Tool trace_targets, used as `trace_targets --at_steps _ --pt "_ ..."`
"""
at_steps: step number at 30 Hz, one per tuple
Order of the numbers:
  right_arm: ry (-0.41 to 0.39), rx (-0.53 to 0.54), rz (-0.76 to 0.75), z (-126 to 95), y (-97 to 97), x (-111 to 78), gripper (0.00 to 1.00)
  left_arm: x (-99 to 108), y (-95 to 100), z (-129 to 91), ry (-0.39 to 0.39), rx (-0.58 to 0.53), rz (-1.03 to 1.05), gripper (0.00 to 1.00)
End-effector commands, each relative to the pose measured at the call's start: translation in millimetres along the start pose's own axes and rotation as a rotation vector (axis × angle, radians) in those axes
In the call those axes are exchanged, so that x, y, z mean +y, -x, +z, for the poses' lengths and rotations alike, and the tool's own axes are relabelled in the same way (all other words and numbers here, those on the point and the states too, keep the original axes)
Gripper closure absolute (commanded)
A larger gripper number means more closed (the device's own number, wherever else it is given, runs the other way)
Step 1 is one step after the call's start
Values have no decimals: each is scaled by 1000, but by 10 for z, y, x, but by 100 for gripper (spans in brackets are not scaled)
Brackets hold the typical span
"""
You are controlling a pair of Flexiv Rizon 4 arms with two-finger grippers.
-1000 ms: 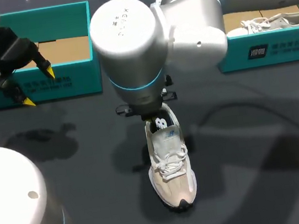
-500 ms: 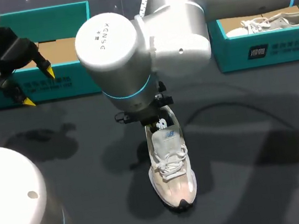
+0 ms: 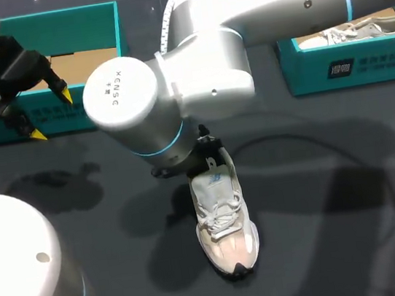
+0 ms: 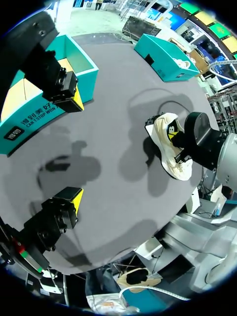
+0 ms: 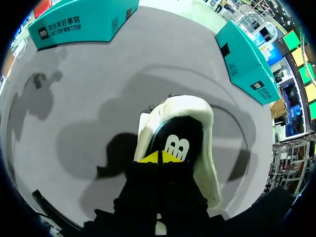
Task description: Take the shoe out of the shoebox, open the shoe tongue, remove and reinsert the insole, then place the shoe into the shoebox
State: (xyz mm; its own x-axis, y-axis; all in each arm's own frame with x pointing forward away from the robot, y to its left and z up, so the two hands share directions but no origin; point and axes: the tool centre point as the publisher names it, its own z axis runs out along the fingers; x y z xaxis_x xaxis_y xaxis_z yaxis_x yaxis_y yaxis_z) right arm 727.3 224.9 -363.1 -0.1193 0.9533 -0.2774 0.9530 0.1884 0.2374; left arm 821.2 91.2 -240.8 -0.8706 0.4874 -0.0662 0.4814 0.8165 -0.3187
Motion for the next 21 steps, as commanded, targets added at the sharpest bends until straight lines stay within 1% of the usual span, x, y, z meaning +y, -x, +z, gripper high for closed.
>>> trace_targets --at_steps 1,10,14,18,21 --pt "9 -146 348 18 -75 -65 100 4 2 -1 2 2 1 0" --pt "-9 -163 358 159 16 -91 100 4 2 -1 2 2 1 0" --pt "-16 -129 362 202 77 -98 100 4 2 -1 2 2 1 0" --pt "-1 -89 369 142 129 -106 100 4 2 -1 2 2 1 0" --pt "8 -66 364 44 171 -90 100 4 2 -1 2 2 1 0"
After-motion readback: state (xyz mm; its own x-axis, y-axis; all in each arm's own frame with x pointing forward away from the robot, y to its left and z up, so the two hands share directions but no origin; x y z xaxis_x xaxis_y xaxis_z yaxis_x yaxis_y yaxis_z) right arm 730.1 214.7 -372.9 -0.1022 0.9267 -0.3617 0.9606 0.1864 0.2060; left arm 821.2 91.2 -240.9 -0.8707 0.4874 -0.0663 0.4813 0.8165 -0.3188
